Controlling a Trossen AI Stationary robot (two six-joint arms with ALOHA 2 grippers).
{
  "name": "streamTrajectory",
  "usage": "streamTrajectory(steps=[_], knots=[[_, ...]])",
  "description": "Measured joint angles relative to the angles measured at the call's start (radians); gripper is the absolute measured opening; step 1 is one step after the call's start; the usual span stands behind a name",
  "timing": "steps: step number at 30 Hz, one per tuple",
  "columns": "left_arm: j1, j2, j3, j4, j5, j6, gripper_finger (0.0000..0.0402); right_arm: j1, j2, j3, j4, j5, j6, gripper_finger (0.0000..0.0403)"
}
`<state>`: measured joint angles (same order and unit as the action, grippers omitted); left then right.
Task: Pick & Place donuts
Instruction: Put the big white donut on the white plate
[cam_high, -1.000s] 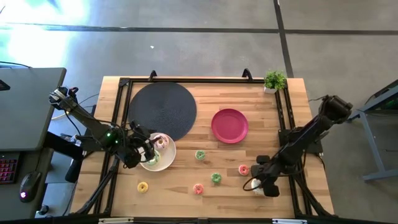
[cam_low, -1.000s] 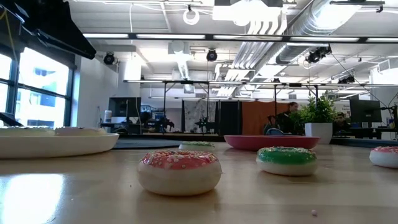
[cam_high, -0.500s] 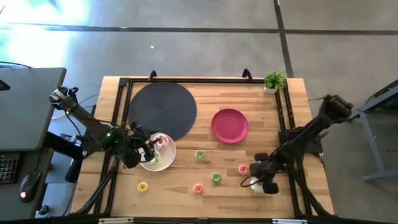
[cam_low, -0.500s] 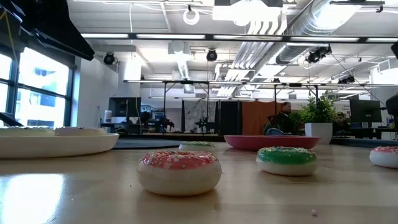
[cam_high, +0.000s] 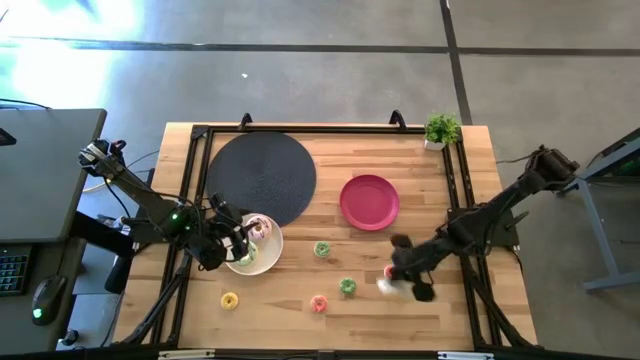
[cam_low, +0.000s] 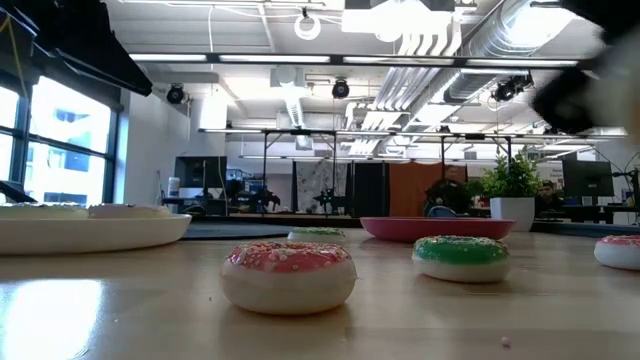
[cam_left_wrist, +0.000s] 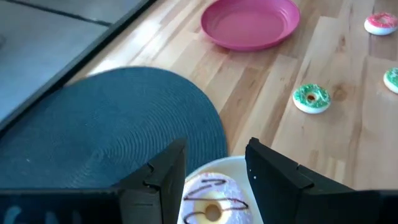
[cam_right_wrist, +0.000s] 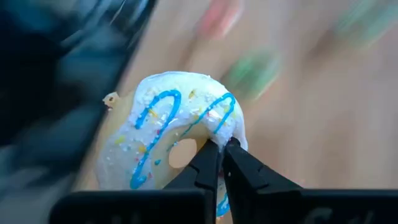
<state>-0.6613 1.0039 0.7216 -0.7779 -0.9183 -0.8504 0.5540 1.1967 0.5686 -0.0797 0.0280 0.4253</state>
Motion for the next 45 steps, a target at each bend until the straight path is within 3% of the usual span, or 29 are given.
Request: streamTrajectory(steps=[4, 6, 7, 9, 12, 20, 26, 30, 37, 45], knots=[[0.000, 0.000, 0.000, 0.008, -0.033, 0.019, 0.0159, -0.087, 0.033, 0.000, 0.230, 0.394, -0.318, 0.0018], [0.000, 0.000, 0.000, 0.009, -0.040, 0.020, 0.0159, -0.139, 0.075, 0.000, 0.391, 0.473, -0.533, 0.0015], [0.000, 0.000, 0.000, 0.010, -0.042, 0.019, 0.0159, -0.169, 0.105, 0.000, 0.486, 0.446, -0.634, 0.0012], [0.000, 0.000, 0.000, 0.011, -0.044, 0.019, 0.0159, -0.233, 0.185, 0.002, 0.716, 0.289, -0.752, 0.0007], [0.000, 0.000, 0.000, 0.015, -0.046, 0.018, 0.0159, -0.317, 0.332, 0.059, 0.895, 0.100, -0.768, 0.0004], [0.000, 0.000, 0.000, 0.021, -0.114, 0.016, 0.0159, -0.443, 0.727, 0.505, 0.700, 0.061, -0.766, 0.0004], [0.000, 0.000, 0.000, 0.021, -0.107, -0.010, 0.0159, -0.439, 0.944, 0.839, 0.393, 0.055, -0.764, 0.0004], [0.000, 0.000, 0.000, 0.021, -0.106, -0.011, 0.0159, -0.417, 1.064, 1.009, 0.288, 0.102, -0.805, 0.0003], [0.000, 0.000, 0.000, 0.021, -0.093, -0.030, 0.0159, -0.403, 1.212, 1.156, 0.272, 0.160, -0.841, 0.0005], [0.000, 0.000, 0.000, 0.021, -0.060, -0.044, 0.0159, -0.403, 1.225, 1.168, 0.241, 0.201, -0.939, 0.0035]])
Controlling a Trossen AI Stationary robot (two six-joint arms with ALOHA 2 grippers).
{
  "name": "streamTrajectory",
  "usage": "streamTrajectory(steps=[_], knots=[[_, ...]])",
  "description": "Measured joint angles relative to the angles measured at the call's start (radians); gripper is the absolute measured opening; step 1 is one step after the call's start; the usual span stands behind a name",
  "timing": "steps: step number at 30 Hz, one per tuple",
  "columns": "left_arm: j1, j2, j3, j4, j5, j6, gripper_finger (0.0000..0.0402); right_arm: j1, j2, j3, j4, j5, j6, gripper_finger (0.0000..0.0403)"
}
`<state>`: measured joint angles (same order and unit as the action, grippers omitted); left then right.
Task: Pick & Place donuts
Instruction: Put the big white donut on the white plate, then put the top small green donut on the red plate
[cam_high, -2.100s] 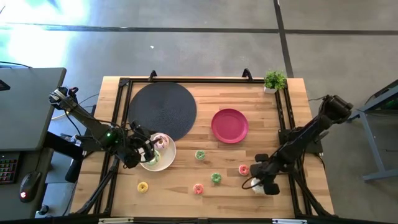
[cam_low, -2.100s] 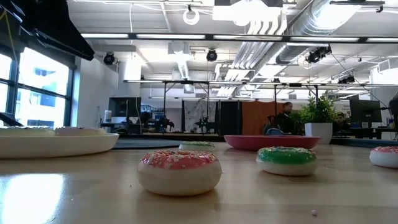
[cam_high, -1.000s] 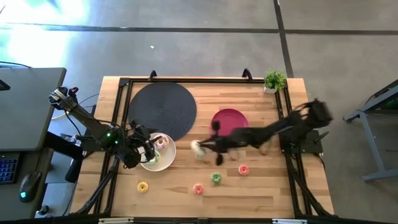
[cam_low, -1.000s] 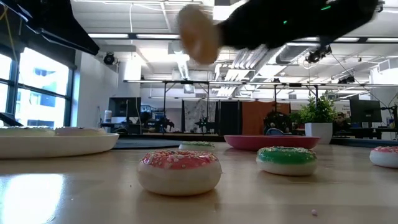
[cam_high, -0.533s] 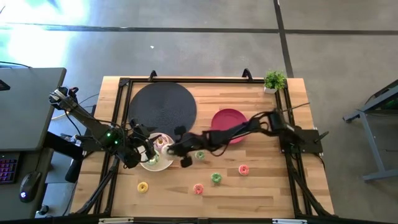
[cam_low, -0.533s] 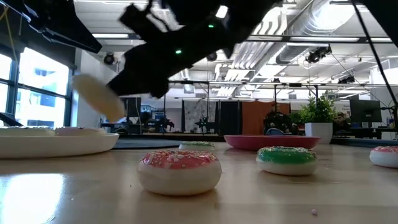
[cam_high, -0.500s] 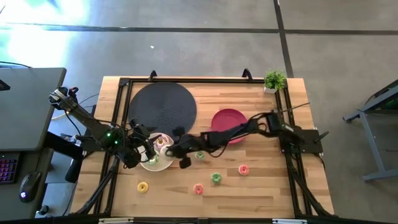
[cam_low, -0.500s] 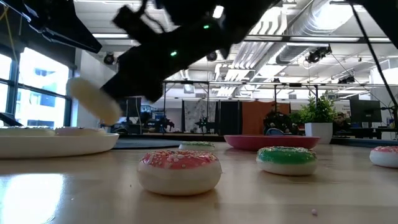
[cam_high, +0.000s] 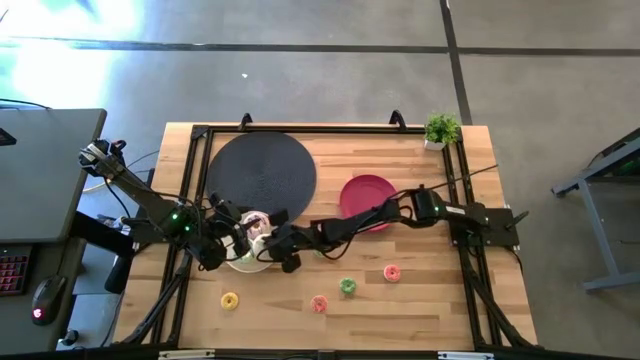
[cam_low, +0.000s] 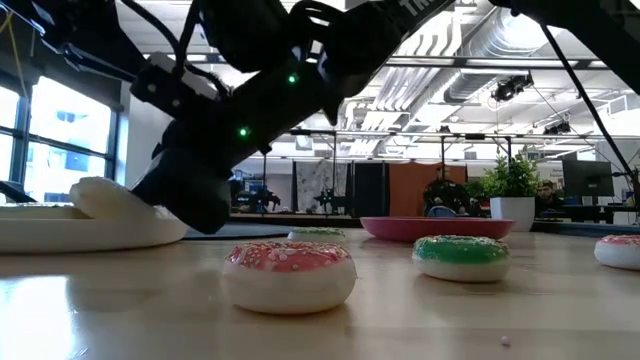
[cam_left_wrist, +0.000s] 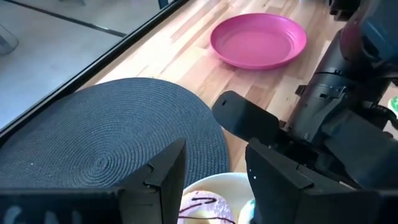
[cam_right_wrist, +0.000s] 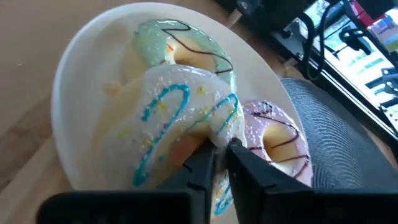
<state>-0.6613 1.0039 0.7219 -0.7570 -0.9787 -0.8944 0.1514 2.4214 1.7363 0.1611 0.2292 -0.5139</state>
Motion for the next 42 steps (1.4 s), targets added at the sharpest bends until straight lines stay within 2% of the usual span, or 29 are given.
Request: streamTrajectory(steps=[10, 17, 23, 29, 32, 36, 42], knots=[[0.000, 0.000, 0.000, 0.000, 0.001, -0.029, 0.0159, 0.014, -0.008, -0.001, -0.015, 0.150, -0.052, 0.0151], [0.000, 0.000, 0.000, 0.002, 0.001, -0.031, 0.0159, 0.038, -0.071, -0.003, -0.147, 0.138, -0.036, 0.0202], [0.000, 0.000, 0.000, 0.005, 0.008, -0.031, 0.0159, 0.043, -0.144, -0.003, -0.258, 0.155, 0.009, 0.0208], [0.000, 0.000, 0.000, 0.007, 0.035, -0.031, 0.0159, 0.042, -0.256, -0.003, -0.441, 0.244, -0.045, 0.0209], [0.000, 0.000, 0.000, 0.008, 0.048, -0.031, 0.0159, 0.042, -0.325, -0.003, -0.586, 0.282, -0.048, 0.0209], [0.000, 0.000, 0.000, 0.010, 0.063, -0.031, 0.0159, 0.042, -0.430, -0.003, -0.812, 0.281, 0.008, 0.0209], [0.000, 0.000, 0.000, 0.011, 0.193, -0.027, 0.0159, 0.052, -0.573, -0.002, -1.110, 0.270, 0.168, 0.0209]])
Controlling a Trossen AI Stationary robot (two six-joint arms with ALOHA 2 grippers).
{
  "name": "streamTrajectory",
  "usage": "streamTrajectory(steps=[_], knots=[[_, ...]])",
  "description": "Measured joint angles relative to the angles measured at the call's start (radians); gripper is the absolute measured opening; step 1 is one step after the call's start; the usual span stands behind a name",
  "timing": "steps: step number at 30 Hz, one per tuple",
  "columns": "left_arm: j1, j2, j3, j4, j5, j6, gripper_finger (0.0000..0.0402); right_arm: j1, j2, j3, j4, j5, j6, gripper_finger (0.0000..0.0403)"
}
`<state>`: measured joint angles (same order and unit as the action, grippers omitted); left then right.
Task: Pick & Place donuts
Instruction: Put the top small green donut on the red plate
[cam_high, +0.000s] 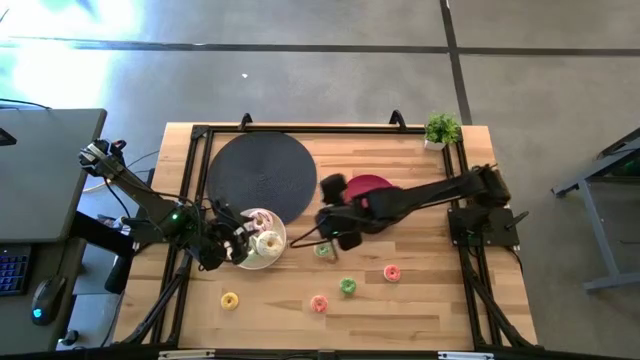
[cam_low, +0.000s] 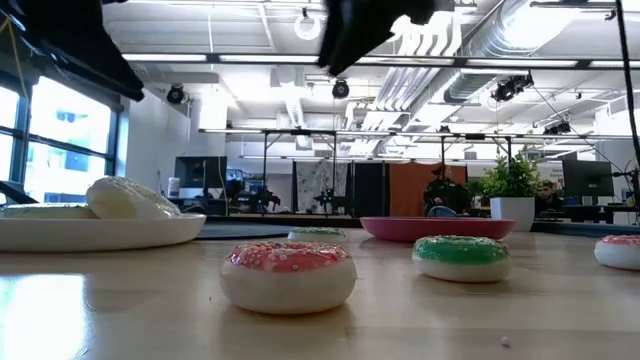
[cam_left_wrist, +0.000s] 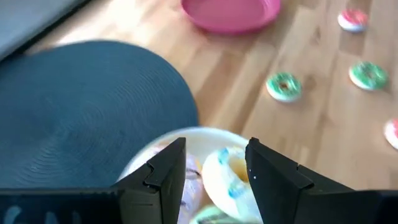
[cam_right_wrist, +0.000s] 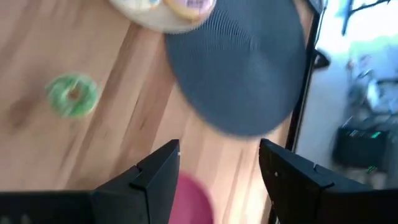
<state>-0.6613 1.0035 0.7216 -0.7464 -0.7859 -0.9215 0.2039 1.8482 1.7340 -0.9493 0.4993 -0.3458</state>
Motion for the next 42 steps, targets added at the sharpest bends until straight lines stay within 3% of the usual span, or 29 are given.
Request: streamTrajectory(steps=[2, 7, 16, 24, 32, 42], knots=[[0.000, 0.000, 0.000, -0.002, 0.050, 0.000, 0.0159, -0.001, -0.042, -0.016, -0.061, -0.042, 0.076, 0.0209], [0.000, 0.000, 0.000, 0.001, 0.094, 0.000, 0.0159, -0.021, -0.127, -0.201, -0.023, -0.317, 0.186, 0.0209], [0.000, 0.000, 0.000, 0.003, 0.043, 0.034, 0.0159, -0.028, -0.146, -0.715, 0.764, -0.377, 0.187, 0.0209], [0.000, 0.000, 0.000, 0.004, 0.035, 0.034, 0.0159, -0.075, -0.093, -0.884, 1.266, -0.503, 0.338, 0.0209], [0.000, 0.000, 0.000, 0.004, 0.020, 0.034, 0.0159, -0.093, 0.067, -0.781, 1.240, -0.606, 0.338, 0.0209], [0.000, 0.000, 0.000, 0.004, 0.017, 0.034, 0.0159, -0.093, 0.103, -0.711, 1.088, -0.565, 0.300, 0.0196]])
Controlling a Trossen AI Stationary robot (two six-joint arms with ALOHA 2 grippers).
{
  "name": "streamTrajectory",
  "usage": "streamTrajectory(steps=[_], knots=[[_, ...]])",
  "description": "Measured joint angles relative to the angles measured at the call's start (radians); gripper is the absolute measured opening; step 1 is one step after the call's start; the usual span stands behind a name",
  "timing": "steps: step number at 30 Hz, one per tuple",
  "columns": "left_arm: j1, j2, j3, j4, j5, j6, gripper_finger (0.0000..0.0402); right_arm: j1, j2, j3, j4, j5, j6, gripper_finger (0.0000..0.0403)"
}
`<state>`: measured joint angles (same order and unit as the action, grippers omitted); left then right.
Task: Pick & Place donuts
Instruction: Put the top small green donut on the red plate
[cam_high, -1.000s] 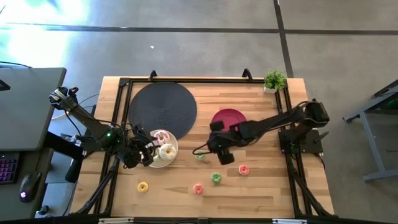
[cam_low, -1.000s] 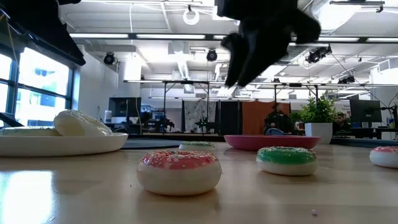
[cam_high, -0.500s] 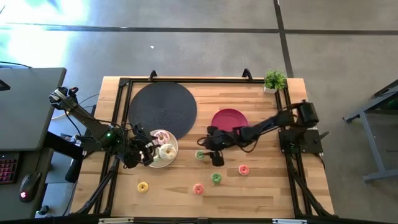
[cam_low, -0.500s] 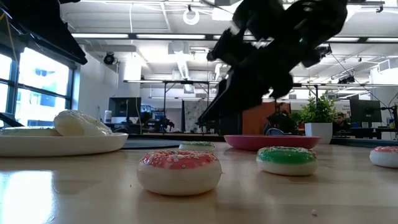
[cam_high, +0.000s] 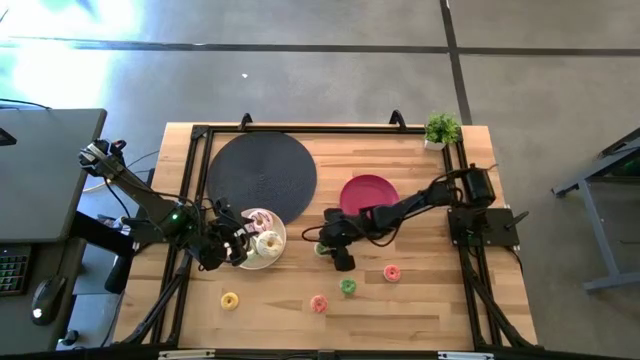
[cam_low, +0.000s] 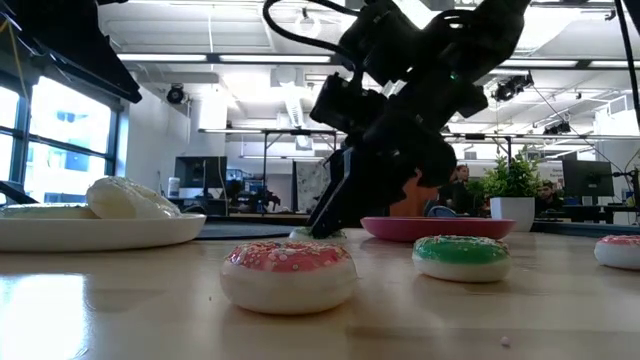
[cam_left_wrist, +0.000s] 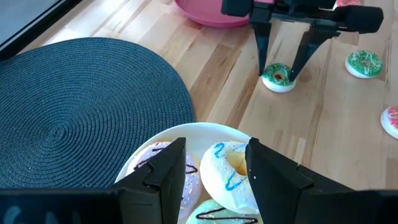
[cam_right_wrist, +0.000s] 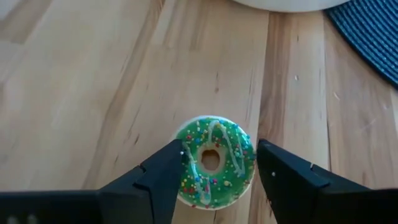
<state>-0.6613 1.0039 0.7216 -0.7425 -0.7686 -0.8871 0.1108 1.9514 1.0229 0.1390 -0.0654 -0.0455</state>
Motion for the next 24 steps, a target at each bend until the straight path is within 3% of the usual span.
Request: streamTrajectory(steps=[4, 13, 17, 24], knots=[[0.000, 0.000, 0.000, 0.000, -0.001, 0.000, 0.0159, -0.013, 0.000, 0.000, -0.023, -0.011, 0.017, 0.0154], [0.000, 0.000, 0.000, 0.000, -0.001, 0.000, 0.0159, -0.037, -0.021, -0.001, -0.070, -0.055, 0.034, 0.0015], [0.000, 0.000, 0.000, 0.001, -0.002, 0.000, 0.0159, -0.064, -0.122, 0.002, -0.253, -0.040, 0.006, 0.0014], [0.000, 0.000, 0.000, 0.000, -0.016, 0.000, 0.0159, -0.152, -0.341, 0.001, -0.555, 0.238, -0.045, 0.0018]])
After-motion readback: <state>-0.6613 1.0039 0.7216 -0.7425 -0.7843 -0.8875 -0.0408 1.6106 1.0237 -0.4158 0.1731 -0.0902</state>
